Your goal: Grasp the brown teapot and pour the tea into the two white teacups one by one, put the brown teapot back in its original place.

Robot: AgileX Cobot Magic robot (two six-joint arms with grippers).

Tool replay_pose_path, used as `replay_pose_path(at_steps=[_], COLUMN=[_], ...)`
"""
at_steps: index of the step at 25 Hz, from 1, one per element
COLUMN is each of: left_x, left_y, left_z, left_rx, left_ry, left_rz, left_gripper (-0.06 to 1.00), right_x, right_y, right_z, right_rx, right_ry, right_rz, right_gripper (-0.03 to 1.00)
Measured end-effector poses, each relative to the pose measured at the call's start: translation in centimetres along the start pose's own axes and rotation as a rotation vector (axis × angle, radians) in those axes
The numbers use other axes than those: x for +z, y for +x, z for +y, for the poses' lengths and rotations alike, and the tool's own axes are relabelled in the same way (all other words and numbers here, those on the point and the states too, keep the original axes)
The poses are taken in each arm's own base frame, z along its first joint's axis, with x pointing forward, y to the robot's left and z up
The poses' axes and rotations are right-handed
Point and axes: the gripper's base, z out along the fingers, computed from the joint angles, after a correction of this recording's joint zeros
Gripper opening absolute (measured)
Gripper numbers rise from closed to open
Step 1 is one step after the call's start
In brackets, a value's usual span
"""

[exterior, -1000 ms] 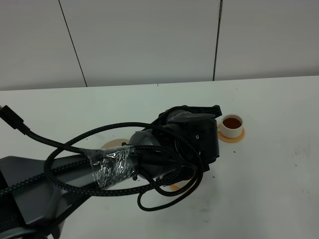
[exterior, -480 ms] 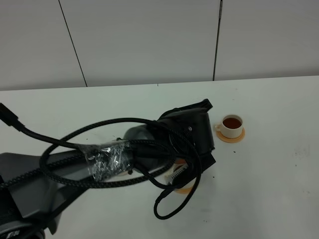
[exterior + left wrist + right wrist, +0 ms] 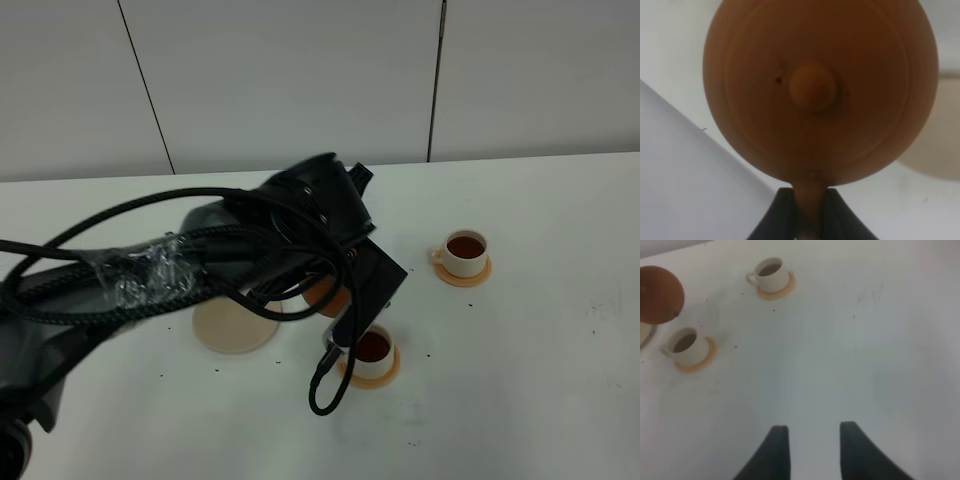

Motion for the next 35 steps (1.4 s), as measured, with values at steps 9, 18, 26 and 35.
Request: replay_pose_path(at_steps=[9, 18, 26, 35], left_x=[0.8, 2.5, 3.9, 6.2], left_y=[1.1, 3.8, 5.9, 4.2], left_z=[-0.9, -2.3, -3.5, -4.1], left_rx=[-0.221, -0.424, -0.519, -0.529], left_ry=[0.092, 0.204, 0.276, 0.344], left_rz=[-0.169, -0.245, -0.259, -0.289], left_gripper=[0.17, 0.17, 0.17, 0.17], right_x=[0.0, 0.0, 0.0, 0.0], right_y=[0.0, 0.0, 0.0, 0.0], right_z=[0.0, 0.0, 0.0, 0.0], right_rx=[0.0, 0.0, 0.0, 0.0], right_ry=[0.0, 0.0, 0.0, 0.0], right_rz=[0.0, 0.0, 0.0, 0.0], right_gripper=[0.24, 0.24, 0.24, 0.24])
